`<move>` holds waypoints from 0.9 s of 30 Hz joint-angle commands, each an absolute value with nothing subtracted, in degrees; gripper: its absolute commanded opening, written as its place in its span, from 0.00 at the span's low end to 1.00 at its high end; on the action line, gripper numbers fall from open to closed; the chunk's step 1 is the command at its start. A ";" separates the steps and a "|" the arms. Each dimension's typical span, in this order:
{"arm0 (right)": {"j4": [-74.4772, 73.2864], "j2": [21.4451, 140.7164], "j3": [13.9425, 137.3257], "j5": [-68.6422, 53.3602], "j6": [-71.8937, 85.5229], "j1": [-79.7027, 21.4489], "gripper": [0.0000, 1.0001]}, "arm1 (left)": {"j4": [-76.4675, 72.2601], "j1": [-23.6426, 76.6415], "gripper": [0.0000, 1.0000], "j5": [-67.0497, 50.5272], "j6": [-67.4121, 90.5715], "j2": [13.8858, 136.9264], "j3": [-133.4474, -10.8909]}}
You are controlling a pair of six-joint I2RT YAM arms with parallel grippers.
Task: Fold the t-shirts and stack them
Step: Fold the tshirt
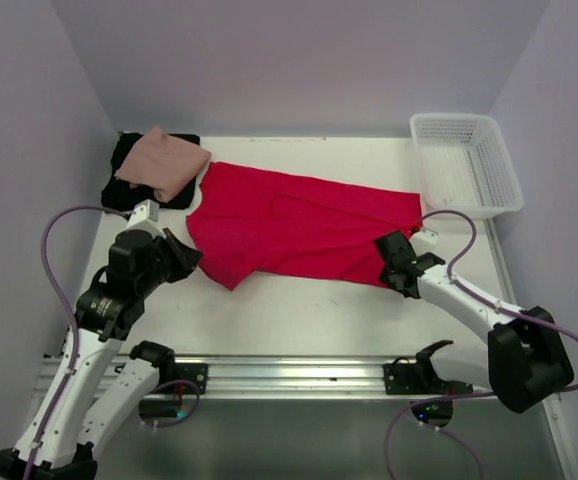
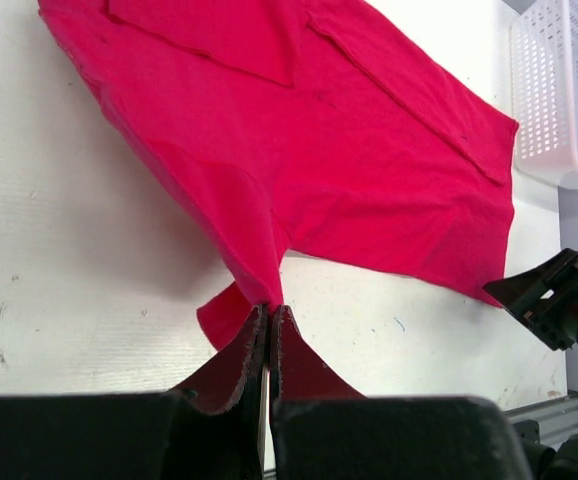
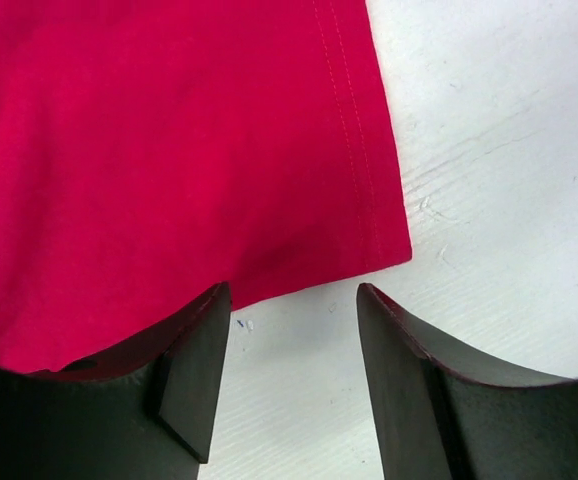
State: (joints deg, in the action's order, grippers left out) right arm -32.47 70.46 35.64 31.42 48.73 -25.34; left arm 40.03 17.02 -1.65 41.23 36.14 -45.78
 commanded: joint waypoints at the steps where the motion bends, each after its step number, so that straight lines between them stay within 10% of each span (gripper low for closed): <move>1: -33.31 67.15 36.12 34.62 52.38 -25.05 0.58 | 45.08 17.23 0.00 -0.70 42.54 33.41 -50.97; 27: -44.48 69.61 37.36 39.29 62.40 -19.61 0.64 | 55.98 17.14 0.00 5.45 44.47 27.25 -54.67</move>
